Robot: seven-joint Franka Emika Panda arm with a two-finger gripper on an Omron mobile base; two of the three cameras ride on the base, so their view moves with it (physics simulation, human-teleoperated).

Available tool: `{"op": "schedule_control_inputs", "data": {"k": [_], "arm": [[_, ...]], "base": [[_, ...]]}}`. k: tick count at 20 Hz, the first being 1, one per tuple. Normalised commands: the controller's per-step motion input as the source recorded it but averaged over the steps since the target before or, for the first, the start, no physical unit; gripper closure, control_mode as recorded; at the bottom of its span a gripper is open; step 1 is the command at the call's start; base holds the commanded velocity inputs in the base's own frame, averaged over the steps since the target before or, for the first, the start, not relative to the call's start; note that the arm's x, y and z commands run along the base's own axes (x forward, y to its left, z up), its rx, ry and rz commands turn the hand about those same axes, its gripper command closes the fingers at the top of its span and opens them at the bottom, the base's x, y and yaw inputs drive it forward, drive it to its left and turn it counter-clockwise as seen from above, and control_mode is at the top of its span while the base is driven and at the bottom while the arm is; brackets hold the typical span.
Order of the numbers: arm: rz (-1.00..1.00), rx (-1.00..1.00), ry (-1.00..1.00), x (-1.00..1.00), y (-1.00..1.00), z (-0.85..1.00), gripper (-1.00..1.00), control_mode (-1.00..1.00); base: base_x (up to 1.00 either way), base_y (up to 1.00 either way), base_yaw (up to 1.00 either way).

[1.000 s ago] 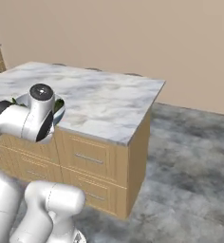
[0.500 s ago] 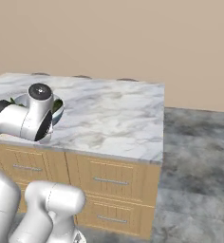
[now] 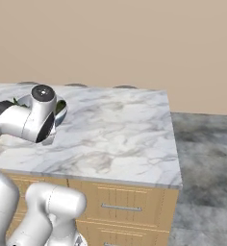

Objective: The microwave is finished heating the fish and squash. Take the bowl containing the food and place it on the dining counter.

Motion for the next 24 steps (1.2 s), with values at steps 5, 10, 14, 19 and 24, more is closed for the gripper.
{"op": "schedule_control_inputs", "data": {"k": [5,10,14,19,24], "arm": [[-0.01,-0.02,0.11,0.99,0.0,-0.03,1.0,-1.0],[0.0,-0.1,0.17,1.0,0.0,-0.32,1.0,-1.0],[0.06,-0.08,0.08,1.0,0.0,-0.47,1.0,-1.0],[0.04,-0.06,0.0,1.0,0.0,-0.7,1.0,-1.0],[0.03,-0.01,0.0,1.0,0.0,-0.89,1.0,-1.0]], "base": [[0.0,0.0,0.0],[0.0,0.0,0.0],[0.0,0.0,0.0],[0.0,0.0,0.0],[0.0,0.0,0.0]]}}
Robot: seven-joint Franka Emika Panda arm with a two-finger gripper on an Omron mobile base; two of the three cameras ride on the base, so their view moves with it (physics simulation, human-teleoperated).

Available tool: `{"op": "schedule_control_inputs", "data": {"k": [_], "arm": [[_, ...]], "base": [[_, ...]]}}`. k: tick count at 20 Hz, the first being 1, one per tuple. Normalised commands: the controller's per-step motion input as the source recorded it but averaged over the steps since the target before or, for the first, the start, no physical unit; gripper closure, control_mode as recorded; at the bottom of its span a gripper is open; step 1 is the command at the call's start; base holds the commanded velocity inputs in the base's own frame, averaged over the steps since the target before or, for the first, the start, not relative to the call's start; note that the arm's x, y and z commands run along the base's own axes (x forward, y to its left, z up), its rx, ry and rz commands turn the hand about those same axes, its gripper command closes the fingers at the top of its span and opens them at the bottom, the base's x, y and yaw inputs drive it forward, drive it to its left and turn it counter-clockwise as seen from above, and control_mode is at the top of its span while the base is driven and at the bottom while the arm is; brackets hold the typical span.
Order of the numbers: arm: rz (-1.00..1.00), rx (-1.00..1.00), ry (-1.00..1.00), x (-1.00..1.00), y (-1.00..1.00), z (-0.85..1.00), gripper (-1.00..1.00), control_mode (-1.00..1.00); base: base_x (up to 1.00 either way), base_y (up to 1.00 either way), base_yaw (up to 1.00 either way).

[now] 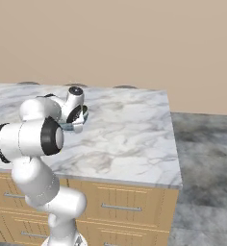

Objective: The microwave is finished heating the fish and squash. Take the bowl containing the food and place it on the dining counter.

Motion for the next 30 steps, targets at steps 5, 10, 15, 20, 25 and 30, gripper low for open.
{"op": "schedule_control_inputs", "data": {"k": [5,10,15,20,25,30], "arm": [[0.01,-0.04,0.0,1.0,0.04,-0.69,1.0,-1.0],[0.0,-0.14,0.02,0.67,0.02,-0.55,1.0,-1.0],[0.0,-0.07,0.02,0.07,0.13,-0.06,-1.0,-1.0],[0.0,0.02,0.0,-0.31,-0.09,0.58,-1.0,-1.0],[0.0,0.07,-0.01,-0.84,-0.42,1.0,-1.0,-1.0],[0.0,0.09,-0.03,-1.0,-0.72,0.9,-1.0,-1.0]], "base": [[0.0,0.0,0.0],[0.0,0.0,0.0],[0.0,0.0,0.0],[0.0,0.0,0.0],[0.0,0.0,0.0],[0.0,0.0,0.0]]}}
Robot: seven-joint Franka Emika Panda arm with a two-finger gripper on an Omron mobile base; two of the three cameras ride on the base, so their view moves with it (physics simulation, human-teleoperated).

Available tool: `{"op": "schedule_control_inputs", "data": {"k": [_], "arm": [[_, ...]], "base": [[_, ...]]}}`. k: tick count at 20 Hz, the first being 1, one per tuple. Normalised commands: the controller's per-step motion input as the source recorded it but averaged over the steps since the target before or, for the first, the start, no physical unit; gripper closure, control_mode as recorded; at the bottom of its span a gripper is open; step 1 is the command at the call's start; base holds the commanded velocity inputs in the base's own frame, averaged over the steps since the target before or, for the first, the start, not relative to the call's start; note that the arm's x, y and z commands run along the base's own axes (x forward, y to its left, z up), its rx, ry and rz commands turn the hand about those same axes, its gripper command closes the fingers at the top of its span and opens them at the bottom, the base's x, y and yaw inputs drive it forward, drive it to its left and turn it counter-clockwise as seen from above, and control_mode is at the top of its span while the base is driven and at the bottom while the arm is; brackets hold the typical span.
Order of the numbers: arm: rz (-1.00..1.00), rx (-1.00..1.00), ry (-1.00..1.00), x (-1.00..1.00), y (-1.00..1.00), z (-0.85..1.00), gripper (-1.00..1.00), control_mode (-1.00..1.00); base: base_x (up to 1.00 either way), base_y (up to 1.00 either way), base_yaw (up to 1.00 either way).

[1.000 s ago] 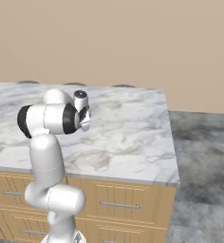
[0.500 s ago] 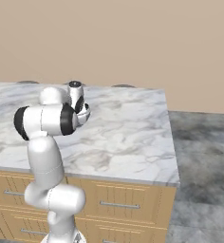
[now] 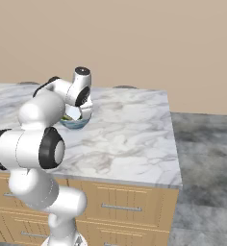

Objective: The microwave is finished heating the fish and squash. Take the bowl containing the food and place it on the dining counter.

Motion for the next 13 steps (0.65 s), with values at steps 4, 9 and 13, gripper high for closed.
{"op": "schedule_control_inputs", "data": {"k": [4,9,13], "arm": [[0.0,0.02,-0.06,-1.0,-0.81,0.47,-1.0,-1.0],[0.07,-0.01,-0.16,-1.0,-0.62,0.12,-1.0,-1.0],[0.09,-0.07,-0.2,-1.0,-0.34,0.0,-1.0,-1.0]], "base": [[0.0,0.0,0.0],[0.0,0.0,0.0],[0.0,0.0,0.0]]}}
